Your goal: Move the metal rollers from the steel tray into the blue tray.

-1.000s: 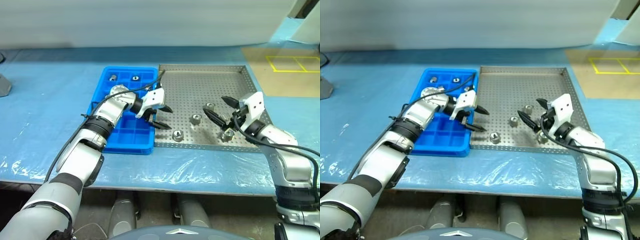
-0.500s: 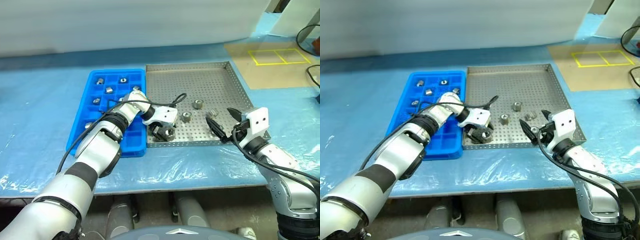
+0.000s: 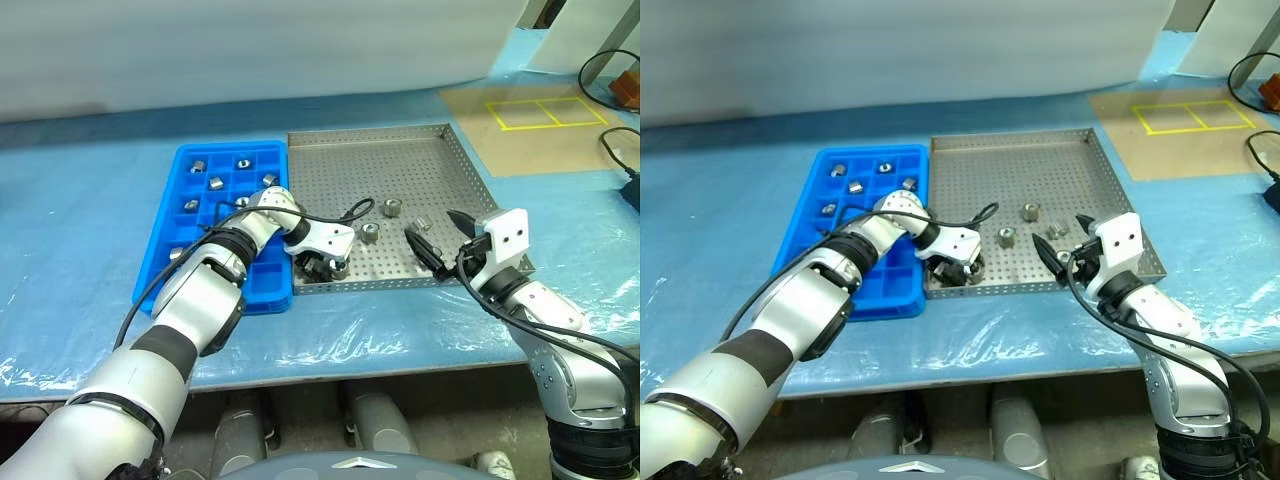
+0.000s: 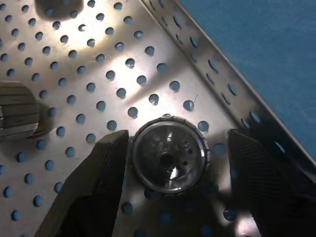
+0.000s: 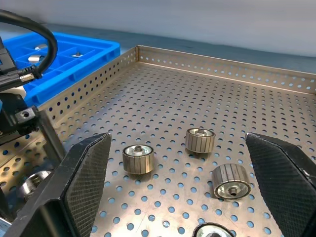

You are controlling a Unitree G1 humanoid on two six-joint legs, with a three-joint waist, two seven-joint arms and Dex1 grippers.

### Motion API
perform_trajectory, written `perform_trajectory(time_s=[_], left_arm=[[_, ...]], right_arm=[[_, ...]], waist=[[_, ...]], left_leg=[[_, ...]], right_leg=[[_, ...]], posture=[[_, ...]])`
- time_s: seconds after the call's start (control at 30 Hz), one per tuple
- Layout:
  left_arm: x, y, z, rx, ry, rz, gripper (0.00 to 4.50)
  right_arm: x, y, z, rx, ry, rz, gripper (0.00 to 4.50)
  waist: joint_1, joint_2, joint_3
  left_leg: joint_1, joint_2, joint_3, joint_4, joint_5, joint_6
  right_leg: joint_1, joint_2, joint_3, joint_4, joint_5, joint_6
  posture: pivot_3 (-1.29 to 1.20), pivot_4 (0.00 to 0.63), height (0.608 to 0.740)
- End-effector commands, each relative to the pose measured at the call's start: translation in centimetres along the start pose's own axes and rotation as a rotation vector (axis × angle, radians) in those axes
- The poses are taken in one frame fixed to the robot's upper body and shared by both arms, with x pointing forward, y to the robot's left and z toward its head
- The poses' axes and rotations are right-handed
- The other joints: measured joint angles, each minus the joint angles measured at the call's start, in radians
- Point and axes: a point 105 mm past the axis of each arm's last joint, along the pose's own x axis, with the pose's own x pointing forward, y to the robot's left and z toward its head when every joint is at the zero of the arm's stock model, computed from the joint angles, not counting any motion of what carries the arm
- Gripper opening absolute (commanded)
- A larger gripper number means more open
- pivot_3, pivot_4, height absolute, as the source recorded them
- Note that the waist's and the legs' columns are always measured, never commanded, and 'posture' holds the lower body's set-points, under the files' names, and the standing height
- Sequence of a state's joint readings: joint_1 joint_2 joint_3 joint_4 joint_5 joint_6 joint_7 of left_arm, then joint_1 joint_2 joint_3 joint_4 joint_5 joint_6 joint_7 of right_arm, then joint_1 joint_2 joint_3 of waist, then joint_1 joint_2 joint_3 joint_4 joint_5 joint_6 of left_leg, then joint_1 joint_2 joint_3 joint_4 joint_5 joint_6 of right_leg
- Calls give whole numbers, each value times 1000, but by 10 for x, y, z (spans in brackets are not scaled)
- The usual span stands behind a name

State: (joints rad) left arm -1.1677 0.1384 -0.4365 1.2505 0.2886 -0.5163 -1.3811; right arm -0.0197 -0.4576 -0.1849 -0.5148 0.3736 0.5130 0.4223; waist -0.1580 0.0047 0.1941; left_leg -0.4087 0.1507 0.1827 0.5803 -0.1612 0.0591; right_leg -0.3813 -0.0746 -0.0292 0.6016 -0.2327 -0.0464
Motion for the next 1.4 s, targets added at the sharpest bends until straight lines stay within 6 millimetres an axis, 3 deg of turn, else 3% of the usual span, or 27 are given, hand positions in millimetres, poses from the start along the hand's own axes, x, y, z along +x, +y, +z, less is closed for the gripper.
perform_trajectory(time_s=[0.03, 0.1, 0.3, 0.4, 0.57, 0.73, 0.87, 0.97, 1.03, 1.2, 1.33, 1.4], left_arm=[[2, 4, -5, -1, 33, 53, 2115], [0, 4, -5, -2, 26, 52, 1766], [-1, 21, -3, -5, 41, 186, 1765], [-10, 32, 10, -13, -29, 245, 1765], [-54, 63, 21, -124, -163, 479, 1765], [-98, 71, 21, -194, -272, 598, 1765], [-125, 56, 5, -252, -265, 606, 1765], [-153, 29, -15, -324, -258, 640, 1765], [-166, 12, -17, -359, -280, 654, 1765], [-208, -28, -23, -401, -240, 869, 1765], [-218, -50, -24, -483, -240, 979, 1765], [-215, -64, -33, -546, -224, 1032, 1765]], right_arm=[[1, 0, 9, -23, -33, 6, 4500], [2, 2, 8, -21, -34, 12, 4500], [4, 6, 7, -14, -33, 27, 4500], [7, 11, 8, -6, -38, 59, 4500], [19, 27, 13, 6, -64, 153, 4500], [39, 37, 23, -4, -98, 246, 4500], [58, 47, 34, -20, -134, 334, 4500], [72, 66, 43, 6, -163, 459, 4500], [75, 80, 42, 11, -152, 547, 4500], [90, 108, 39, 16, -145, 730, 4500], [101, 115, 42, 11, -155, 788, 4500], [104, 120, 42, 5, -156, 822, 4500]], waist=[[0, 0, 0], [0, 0, 0], [0, 0, 0], [1, 0, 0], [3, 0, 0], [7, 0, 0], [24, 0, 0], [41, 1, 0], [55, 1, 0], [141, 1, 1], [215, 2, 1], [238, 2, 1]], left_leg=[[-1, 0, 0, 0, 0, 1], [-2, 0, 0, 0, -1, 2], [-2, 0, 0, 2, -1, 1], [-2, -1, 0, 2, -1, 2], [-5, -2, 0, 3, -1, 2], [-10, -1, 0, 1, 1, 6], [-18, 1, 0, 0, 2, 5], [-17, 3, 0, -1, 2, 5], [-17, 5, 0, -3, 3, 3], [-17, 7, -1, -3, 7, -4], [-15, 7, 0, -3, 8, -12], [-12, 7, 0, -4, 9, -13]], right_leg=[[0, 0, 0, 0, 0, 0], [-1, 0, 0, 0, 0, 0], [0, -1, 0, 0, 0, 0], [0, -1, 0, 0, 0, 0], [-4, -2, 0, 1, 0, 0], [-11, -2, -1, 4, 0, 0], [-20, -1, -3, 7, 0, -1], [-21, -1, -3, 8, 0, -1], [-23, 0, -5, 11, 0, -1], [-24, 0, -9, 16, -1, -4], [-23, -1, -9, 19, -2, -5], [-20, -2, -9, 19, -2, -5]], posture=[[-649, 150, 740], [-647, 150, 740], [-632, 150, 740], [-614, 150, 740], [-542, 150, 740], [-438, 150, 740], [-346, 150, 740], [-259, 150, 740], [-199, 150, 740], [-34, 150, 740], [70, 150, 740], [102, 150, 740]])
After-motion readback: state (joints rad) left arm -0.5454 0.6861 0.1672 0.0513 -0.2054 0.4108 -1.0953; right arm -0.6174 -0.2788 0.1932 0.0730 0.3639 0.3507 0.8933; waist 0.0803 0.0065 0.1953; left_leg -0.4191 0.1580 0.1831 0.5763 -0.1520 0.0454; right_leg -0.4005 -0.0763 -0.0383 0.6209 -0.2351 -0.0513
